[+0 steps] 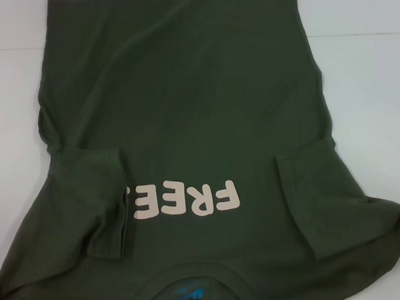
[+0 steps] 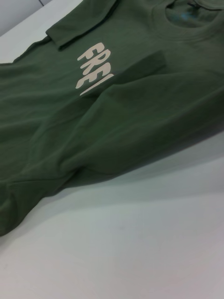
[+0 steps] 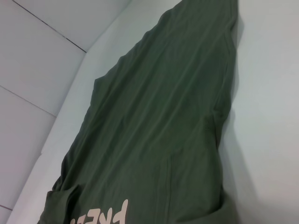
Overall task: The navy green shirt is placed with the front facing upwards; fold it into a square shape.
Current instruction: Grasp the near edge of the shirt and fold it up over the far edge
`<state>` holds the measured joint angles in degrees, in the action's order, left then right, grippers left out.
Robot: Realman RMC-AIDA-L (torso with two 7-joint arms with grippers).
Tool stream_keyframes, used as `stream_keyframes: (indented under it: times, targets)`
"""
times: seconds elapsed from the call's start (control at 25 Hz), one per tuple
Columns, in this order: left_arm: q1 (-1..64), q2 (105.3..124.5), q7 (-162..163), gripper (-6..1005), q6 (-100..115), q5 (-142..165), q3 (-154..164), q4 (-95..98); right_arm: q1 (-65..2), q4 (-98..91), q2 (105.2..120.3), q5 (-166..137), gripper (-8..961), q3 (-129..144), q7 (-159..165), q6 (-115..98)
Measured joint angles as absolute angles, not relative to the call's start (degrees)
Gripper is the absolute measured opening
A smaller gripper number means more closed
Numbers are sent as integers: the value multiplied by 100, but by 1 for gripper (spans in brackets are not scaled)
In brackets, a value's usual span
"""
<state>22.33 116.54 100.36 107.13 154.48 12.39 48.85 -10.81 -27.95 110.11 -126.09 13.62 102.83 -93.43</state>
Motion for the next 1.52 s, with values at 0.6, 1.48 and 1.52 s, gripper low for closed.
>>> stream_keyframes:
  times: [0.6,1.48,1.52]
  targets:
    - [2212,11654,10037,28,10736,15458,1239,4891,-1007,-2801,11016,-12606,12,1349,10279,-9456]
    - [2163,11628,9957,27,10914,15550,1228,4940,-860,-2804,11034,-12631,12,1195,10144,-9678]
    - [2163,11628,9957,27,10919,15551,1239,4939,-873,-2804,11029,-12636,12,1195,10160,-9697]
